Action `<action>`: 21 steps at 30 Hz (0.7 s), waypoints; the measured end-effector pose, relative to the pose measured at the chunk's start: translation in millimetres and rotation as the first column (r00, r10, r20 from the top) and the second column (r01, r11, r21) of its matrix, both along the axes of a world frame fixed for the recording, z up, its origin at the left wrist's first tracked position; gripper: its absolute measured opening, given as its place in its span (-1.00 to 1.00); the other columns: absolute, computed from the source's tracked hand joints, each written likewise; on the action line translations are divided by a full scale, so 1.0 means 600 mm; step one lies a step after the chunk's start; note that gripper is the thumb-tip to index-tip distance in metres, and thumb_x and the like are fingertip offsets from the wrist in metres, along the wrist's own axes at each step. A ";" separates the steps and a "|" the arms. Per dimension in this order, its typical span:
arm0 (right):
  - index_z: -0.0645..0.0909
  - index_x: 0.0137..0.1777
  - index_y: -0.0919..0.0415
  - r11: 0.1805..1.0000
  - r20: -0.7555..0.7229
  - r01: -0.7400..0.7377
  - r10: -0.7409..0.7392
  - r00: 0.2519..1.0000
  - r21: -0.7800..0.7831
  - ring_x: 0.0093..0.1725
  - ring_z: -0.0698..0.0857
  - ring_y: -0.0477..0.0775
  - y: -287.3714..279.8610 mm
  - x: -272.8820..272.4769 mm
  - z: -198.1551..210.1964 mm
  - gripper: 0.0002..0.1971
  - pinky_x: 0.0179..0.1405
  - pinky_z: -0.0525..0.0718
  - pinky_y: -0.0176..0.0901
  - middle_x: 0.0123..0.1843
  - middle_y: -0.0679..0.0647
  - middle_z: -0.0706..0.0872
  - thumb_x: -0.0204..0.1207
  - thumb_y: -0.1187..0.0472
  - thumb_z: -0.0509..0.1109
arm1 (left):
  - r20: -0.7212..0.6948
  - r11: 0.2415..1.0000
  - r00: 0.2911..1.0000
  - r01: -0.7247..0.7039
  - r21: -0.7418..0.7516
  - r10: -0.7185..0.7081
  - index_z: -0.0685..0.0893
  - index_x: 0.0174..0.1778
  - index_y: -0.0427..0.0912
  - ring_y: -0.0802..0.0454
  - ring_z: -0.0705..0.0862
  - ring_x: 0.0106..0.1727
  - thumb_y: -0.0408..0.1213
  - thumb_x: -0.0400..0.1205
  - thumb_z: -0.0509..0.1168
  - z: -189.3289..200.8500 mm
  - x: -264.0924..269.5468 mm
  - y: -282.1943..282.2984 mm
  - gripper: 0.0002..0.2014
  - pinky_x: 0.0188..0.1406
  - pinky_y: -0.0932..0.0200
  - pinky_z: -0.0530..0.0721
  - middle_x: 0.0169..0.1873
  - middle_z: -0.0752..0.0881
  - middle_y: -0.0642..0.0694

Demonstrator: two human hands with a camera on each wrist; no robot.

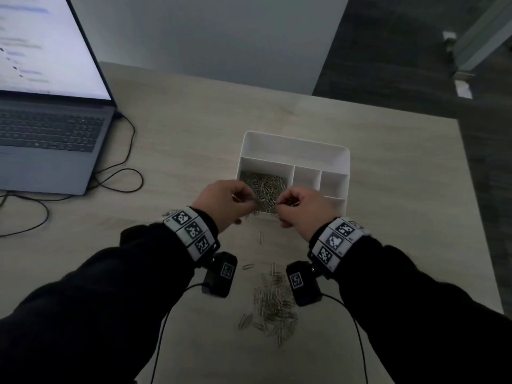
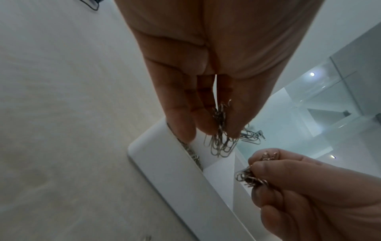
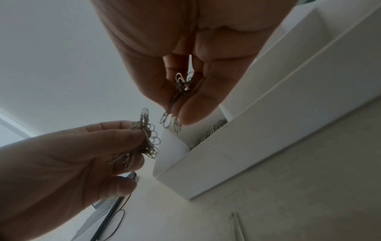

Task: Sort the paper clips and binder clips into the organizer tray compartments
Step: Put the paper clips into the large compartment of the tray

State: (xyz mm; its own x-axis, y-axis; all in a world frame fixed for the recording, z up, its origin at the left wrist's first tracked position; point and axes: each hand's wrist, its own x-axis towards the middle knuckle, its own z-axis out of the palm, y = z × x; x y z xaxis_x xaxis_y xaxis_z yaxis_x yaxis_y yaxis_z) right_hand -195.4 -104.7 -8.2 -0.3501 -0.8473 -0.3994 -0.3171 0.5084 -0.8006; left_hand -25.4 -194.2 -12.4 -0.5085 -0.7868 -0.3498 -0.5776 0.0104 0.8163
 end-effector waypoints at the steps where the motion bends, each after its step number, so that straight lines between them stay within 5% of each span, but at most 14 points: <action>1: 0.67 -0.24 0.09 1.000 -0.023 0.001 -0.001 1.000 -0.006 -0.38 0.80 0.07 -0.011 0.000 0.000 -0.91 -0.20 0.82 0.22 -0.32 0.09 0.78 0.43 0.29 0.47 | 0.015 1.000 1.000 0.001 -0.023 0.000 0.76 -0.26 -0.02 0.01 0.78 -0.32 -0.24 0.46 0.52 0.001 -0.003 -0.009 -0.93 -0.34 0.03 0.83 -0.33 0.79 -0.01; 4: 0.67 -0.19 0.06 0.999 -0.101 -0.042 0.042 0.994 0.009 -0.38 0.81 0.05 -0.040 0.002 -0.008 -0.94 -0.21 0.82 0.13 -0.31 0.05 0.79 0.44 0.25 0.45 | 0.105 0.992 0.994 0.045 -0.122 -0.033 0.75 -0.24 0.01 0.02 0.76 -0.38 -0.15 0.45 0.49 -0.002 -0.013 -0.033 -0.94 -0.29 0.04 0.81 -0.33 0.79 0.03; 8: 0.68 -0.12 -0.03 0.987 -0.239 -0.155 0.159 0.958 0.039 -0.23 0.78 0.04 -0.060 0.003 -0.018 -0.93 -0.09 0.78 0.01 -0.21 -0.03 0.78 0.42 0.14 0.45 | 0.251 0.947 0.961 0.180 -0.266 -0.112 0.78 -0.10 -0.02 0.04 0.73 -0.14 -0.15 0.49 0.41 -0.005 -0.026 -0.042 -0.88 -0.13 0.22 0.62 -0.19 0.80 0.02; 13: 0.73 0.10 0.00 0.964 -0.312 -0.252 0.265 0.912 0.082 -0.01 0.74 0.00 -0.055 0.001 -0.019 -0.79 0.10 0.71 -0.04 0.02 -0.02 0.80 0.48 0.10 0.42 | 0.300 0.933 0.944 0.227 -0.280 -0.140 0.79 -0.01 0.02 0.01 0.73 -0.04 -0.14 0.51 0.39 -0.006 -0.025 -0.038 -0.83 0.04 0.09 0.69 -0.10 0.82 0.01; 21: 0.74 0.12 -0.01 0.964 -0.347 -0.266 0.252 0.904 0.006 -0.03 0.71 -0.09 -0.008 -0.007 -0.002 -0.80 0.08 0.64 -0.21 0.03 -0.09 0.78 0.59 0.11 0.33 | 0.276 0.931 0.953 0.206 -0.300 -0.121 0.78 -0.08 0.05 0.08 0.72 -0.14 -0.15 0.52 0.37 0.004 -0.006 -0.004 -0.88 -0.05 0.16 0.67 -0.18 0.82 0.06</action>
State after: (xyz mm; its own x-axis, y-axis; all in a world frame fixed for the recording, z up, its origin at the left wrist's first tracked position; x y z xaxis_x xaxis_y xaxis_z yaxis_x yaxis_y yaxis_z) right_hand -199.4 -109.7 -9.5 -0.2248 -0.9395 -0.2585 -0.6906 0.3408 -0.6380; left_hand -29.3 -196.4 -10.0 -0.5693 -0.7911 -0.2238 -0.7289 0.3597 0.5825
